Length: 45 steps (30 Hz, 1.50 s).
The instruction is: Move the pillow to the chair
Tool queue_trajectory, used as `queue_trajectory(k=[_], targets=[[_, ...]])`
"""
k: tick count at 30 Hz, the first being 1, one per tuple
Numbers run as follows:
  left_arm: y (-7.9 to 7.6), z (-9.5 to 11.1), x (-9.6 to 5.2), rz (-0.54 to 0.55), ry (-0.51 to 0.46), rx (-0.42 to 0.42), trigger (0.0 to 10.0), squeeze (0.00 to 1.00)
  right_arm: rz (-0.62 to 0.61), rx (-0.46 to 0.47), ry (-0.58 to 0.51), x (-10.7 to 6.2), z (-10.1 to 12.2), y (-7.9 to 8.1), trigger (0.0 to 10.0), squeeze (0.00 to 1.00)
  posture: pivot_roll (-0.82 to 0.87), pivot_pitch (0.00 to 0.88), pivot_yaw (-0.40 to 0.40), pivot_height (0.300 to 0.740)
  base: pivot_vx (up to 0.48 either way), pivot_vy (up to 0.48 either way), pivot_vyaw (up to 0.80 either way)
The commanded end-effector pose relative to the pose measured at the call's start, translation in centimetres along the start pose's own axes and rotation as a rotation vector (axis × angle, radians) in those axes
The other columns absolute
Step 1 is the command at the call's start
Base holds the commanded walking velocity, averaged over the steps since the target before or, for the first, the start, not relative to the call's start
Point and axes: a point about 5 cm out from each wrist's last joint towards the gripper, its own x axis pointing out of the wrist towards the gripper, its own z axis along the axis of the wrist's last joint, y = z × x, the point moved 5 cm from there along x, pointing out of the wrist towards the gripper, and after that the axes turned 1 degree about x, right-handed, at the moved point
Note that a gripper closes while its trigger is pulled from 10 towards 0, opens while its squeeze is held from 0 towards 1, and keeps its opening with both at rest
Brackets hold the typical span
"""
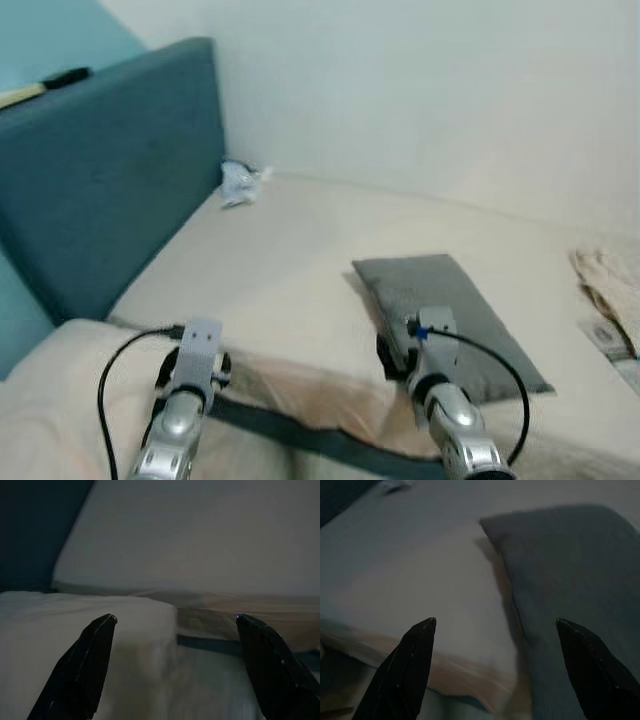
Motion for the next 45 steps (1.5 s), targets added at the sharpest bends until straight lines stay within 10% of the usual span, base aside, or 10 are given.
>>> queue_trajectory(k=[1,31,45], targets=[[-0.6,-0.2,0.0,-0.025,0.021,-0.011,10.0,0.00,-0.017,-0.010,0.013,-0.1,-0.2,-0.5,10.0,0.00,-0.01,0.003,-0.008,0.740,0.000,0.000,-0.80],[-1.7,1.4,0.1,-0.135,-0.073,-0.107,10.0,0.00,-0.039,0.008,0.001,-0.5,-0.2,-1.0,10.0,0.00,-0.02,0.022,0.007,0.740,0.000,0.000,-0.80],[-1.4,2.1,-0.2,-0.123,-0.119,-0.142,10.0,0.00,0.009,-0.011,-0.004,-0.4,0.0,-0.2,10.0,0.00,-0.02,0.032,0.003,0.740,0.000,0.000,0.00]])
